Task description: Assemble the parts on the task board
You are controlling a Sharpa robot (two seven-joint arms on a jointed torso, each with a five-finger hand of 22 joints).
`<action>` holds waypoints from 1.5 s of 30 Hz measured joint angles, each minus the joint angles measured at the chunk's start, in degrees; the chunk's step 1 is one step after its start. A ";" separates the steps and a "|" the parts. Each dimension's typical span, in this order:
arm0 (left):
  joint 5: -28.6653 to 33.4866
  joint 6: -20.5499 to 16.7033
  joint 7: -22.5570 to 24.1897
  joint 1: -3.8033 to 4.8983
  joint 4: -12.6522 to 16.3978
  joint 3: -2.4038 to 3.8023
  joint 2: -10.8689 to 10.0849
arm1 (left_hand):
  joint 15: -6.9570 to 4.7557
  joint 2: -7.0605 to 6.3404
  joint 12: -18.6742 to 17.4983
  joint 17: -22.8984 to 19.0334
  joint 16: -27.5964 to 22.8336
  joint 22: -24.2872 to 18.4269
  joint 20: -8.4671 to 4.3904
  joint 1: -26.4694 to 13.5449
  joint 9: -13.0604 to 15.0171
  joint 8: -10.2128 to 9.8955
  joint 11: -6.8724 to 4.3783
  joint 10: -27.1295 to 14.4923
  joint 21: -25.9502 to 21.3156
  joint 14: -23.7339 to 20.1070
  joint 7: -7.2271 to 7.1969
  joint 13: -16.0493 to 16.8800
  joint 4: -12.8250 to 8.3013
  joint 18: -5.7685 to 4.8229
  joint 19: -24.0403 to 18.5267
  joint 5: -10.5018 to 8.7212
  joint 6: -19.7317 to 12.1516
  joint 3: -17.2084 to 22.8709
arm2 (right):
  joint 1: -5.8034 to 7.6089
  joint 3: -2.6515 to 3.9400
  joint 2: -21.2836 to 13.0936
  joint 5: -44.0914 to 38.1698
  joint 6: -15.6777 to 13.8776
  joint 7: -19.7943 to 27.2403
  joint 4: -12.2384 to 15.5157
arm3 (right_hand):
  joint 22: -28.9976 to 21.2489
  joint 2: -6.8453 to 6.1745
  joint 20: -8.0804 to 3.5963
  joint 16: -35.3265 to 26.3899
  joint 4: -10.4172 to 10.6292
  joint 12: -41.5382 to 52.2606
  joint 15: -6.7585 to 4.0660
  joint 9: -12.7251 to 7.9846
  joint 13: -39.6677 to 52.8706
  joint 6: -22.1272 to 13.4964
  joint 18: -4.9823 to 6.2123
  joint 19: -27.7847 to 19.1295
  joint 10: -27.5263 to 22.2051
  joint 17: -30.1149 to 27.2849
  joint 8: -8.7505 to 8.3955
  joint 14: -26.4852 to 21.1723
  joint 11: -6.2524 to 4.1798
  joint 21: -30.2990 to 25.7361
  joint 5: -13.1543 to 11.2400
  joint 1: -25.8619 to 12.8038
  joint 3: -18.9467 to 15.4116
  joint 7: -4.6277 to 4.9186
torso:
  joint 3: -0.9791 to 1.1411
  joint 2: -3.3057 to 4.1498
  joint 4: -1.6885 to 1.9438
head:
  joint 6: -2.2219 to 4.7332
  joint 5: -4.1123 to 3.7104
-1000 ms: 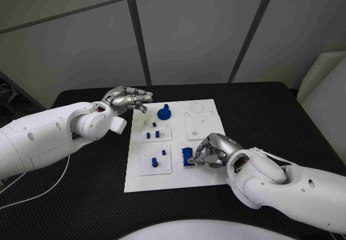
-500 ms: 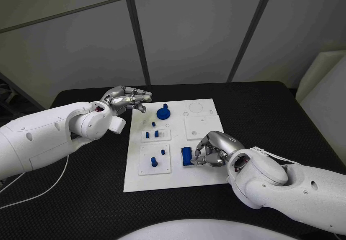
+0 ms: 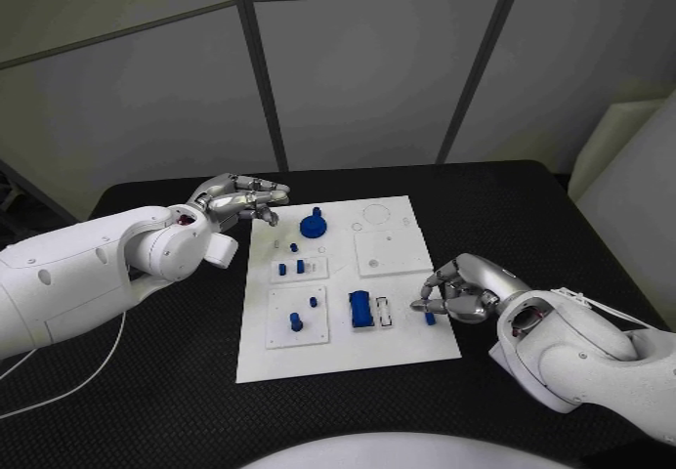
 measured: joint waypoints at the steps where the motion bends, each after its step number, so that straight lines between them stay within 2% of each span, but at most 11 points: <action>1: 0.00 0.00 -0.01 0.00 0.00 -0.01 0.00 | 0.00 0.00 0.00 0.00 0.00 0.00 0.00 0.00 0.00 0.00 0.00 0.00 0.00 0.00 0.00 0.00 0.00 0.00 0.00 0.00 0.00 0.00 | 0.00 0.06 -0.79 0.25 0.09 0.17 -0.02 | 0.00 0.21 0.15 0.00 0.00 -0.17 0.00 -0.46 -0.03 0.00 0.00 0.14 0.00 0.00 0.00 0.00 0.00 0.00 0.08 0.21 0.00 0.00 | -0.01 0.00 -0.02 | 0.01 -0.22; 6: 0.00 0.01 -0.01 -0.01 0.03 -0.01 -0.03 | 0.00 0.00 0.00 0.00 0.00 0.00 0.00 0.00 0.00 0.00 0.00 0.00 0.00 0.00 0.00 0.00 0.00 0.00 0.00 0.00 0.00 0.00 | 0.00 0.17 -3.15 -0.07 2.18 0.50 -1.07 | 0.00 0.21 0.22 0.00 0.92 -0.17 0.21 -2.01 -0.11 -0.20 0.01 0.22 0.00 0.53 0.00 0.21 0.00 0.00 0.27 0.21 -0.92 0.20 | -0.03 0.02 -0.08 | 0.21 -1.15; 11: 0.00 0.02 -0.01 -0.15 0.22 -0.01 -0.09 | 0.00 0.00 0.00 0.00 0.00 0.01 0.00 0.00 0.00 0.00 0.00 0.00 0.00 0.00 0.00 0.00 0.00 0.00 0.00 0.00 0.00 0.00 | -0.05 0.18 -2.34 -3.29 5.75 0.33 -2.19 | 0.00 -0.54 0.22 0.00 2.11 -0.40 0.21 -3.02 -0.17 0.93 0.00 0.22 0.00 1.20 0.00 0.21 0.00 0.00 0.37 -0.54 -2.11 -0.30 | 0.06 0.06 -0.10 | 0.40 -1.81; 16: 0.00 0.04 -0.01 -0.23 0.32 -0.01 -0.25 | 0.00 0.00 0.00 0.00 0.00 0.01 0.00 0.00 0.00 0.00 0.00 0.00 0.00 0.00 0.00 0.00 0.00 0.00 0.00 0.00 0.00 0.00 | -0.09 0.18 -0.93 -6.71 7.81 -0.23 -3.24 | 0.00 -0.54 0.22 0.00 2.25 -0.40 0.20 -3.06 -0.17 1.33 0.00 0.22 0.00 1.23 0.00 0.21 -0.01 0.00 0.37 -0.54 -2.25 -0.33 | 0.04 0.06 -0.01 | 0.33 -2.06; 22: 0.00 0.06 -0.01 -0.30 0.36 -0.01 -0.36 | 0.00 0.00 0.00 0.01 0.00 0.01 0.00 0.00 0.00 0.00 0.00 0.00 0.00 0.00 0.00 0.01 0.00 0.00 0.00 0.00 0.00 0.00 | -0.11 0.17 0.65 -9.59 8.97 -1.06 -4.14 | 0.00 -0.54 0.22 0.24 2.26 -0.40 0.20 -3.13 -0.08 1.48 0.01 0.22 0.00 1.45 0.00 0.21 -0.01 0.00 0.37 -0.54 -2.25 -0.17 | -0.02 0.05 0.12 | 0.23 -2.11; 30: 0.00 0.14 -0.05 -0.32 0.37 -0.01 -0.42 | 0.00 0.00 0.00 0.01 0.00 -0.07 0.00 0.00 0.06 0.00 0.00 0.00 0.00 0.00 0.00 0.06 0.00 0.00 0.00 0.00 0.00 0.00 | -0.12 0.16 2.17 -11.45 9.85 -1.78 -4.81 | 0.00 -0.54 0.22 0.24 2.63 -0.39 0.20 -3.27 0.12 2.29 0.01 0.22 0.00 1.76 0.22 0.21 -0.01 0.00 0.59 -0.54 -2.26 -0.61 | -0.03 0.06 0.12 | 0.26 -2.01; 34: 0.00 0.21 -0.12 -0.32 0.36 -0.01 -0.41 | 0.00 0.00 0.00 0.01 0.00 -0.07 0.00 0.00 0.06 0.00 0.00 0.00 0.00 0.00 0.00 0.06 0.00 0.00 0.00 0.00 0.00 0.00 | -0.13 0.15 2.79 -12.23 11.06 -2.15 -5.27 | 0.00 0.71 0.22 0.46 2.28 -0.39 0.20 -3.39 0.16 3.17 0.01 0.22 0.00 1.89 0.22 0.21 -0.01 0.00 0.90 0.73 -1.91 -0.73 | -0.03 0.06 0.12 | 0.14 -2.08; 45: 0.00 0.37 -0.30 -0.34 0.34 -0.01 -0.44 | 0.00 0.00 0.00 0.01 -0.21 -0.14 0.00 0.00 0.05 0.00 0.00 0.00 0.00 0.00 0.00 0.05 0.00 0.00 0.00 0.00 0.00 0.00 | 0.17 0.42 4.46 -15.35 16.34 -3.66 -5.97 | 0.00 1.44 0.22 0.46 0.59 -0.39 0.20 -3.67 0.20 3.77 0.01 0.22 0.00 2.13 0.40 0.21 -0.01 0.00 4.99 4.32 -1.57 -0.95 | -0.03 0.06 0.12 | -0.24 -1.97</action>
